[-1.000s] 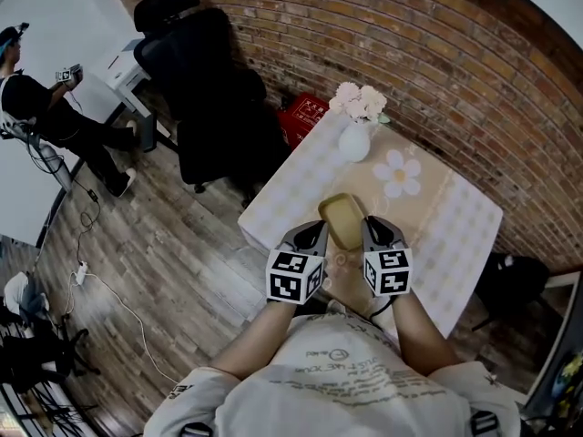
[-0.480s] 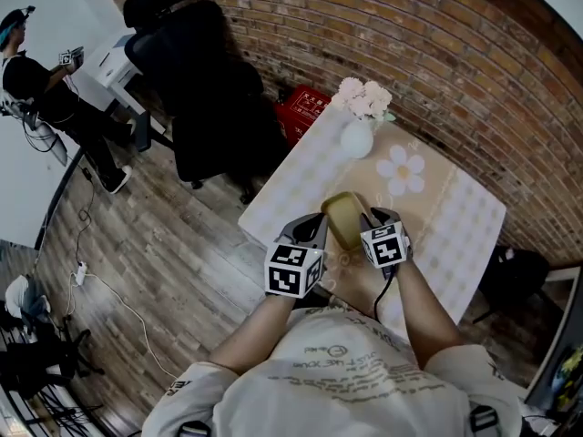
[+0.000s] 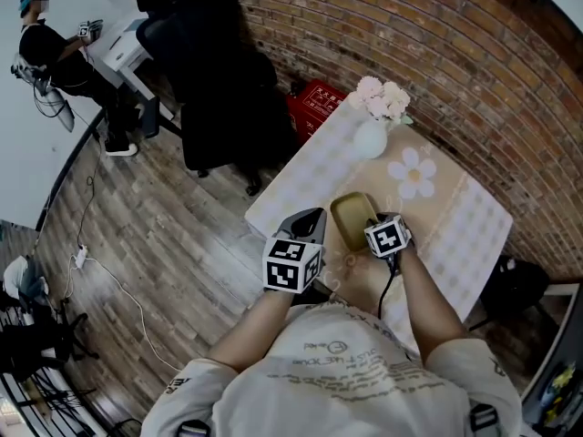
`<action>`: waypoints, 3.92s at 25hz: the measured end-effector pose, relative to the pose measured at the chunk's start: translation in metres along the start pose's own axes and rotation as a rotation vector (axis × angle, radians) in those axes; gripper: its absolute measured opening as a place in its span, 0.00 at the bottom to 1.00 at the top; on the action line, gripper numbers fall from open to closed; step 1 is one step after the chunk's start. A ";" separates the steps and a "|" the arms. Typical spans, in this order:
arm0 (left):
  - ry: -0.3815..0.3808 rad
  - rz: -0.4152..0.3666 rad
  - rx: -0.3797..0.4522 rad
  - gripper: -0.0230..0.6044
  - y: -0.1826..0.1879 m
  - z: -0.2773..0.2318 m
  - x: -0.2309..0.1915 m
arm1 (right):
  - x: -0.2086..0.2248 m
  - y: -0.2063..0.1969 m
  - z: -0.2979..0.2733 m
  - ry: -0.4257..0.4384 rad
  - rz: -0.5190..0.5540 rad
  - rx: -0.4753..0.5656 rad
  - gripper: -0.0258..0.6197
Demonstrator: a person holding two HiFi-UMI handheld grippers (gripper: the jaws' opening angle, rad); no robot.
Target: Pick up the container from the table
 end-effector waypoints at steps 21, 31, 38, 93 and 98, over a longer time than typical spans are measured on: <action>0.002 0.041 0.004 0.04 -0.004 0.007 -0.005 | -0.014 -0.004 -0.005 0.040 -0.069 -0.045 0.06; -0.016 0.033 0.002 0.04 -0.003 0.006 -0.003 | -0.002 -0.005 0.005 -0.014 -0.125 -0.030 0.05; -0.033 0.025 0.002 0.04 -0.001 0.003 0.001 | -0.001 -0.007 0.012 0.006 -0.206 -0.011 0.05; -0.325 -0.168 -0.166 0.04 -0.020 -0.052 0.090 | 0.050 -0.076 0.178 -0.264 -0.754 0.166 0.04; -0.325 -0.170 -0.168 0.04 -0.021 -0.052 0.091 | 0.049 -0.079 0.178 -0.264 -0.762 0.167 0.04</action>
Point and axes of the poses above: the fingertips, and each gripper's own axes: z backward along the fingers, x to its right, y out of its top, the point moved 1 cm from there along z, backward along the fingers, and after that the axes turned 11 degrees about z, right-handed, at the moved point
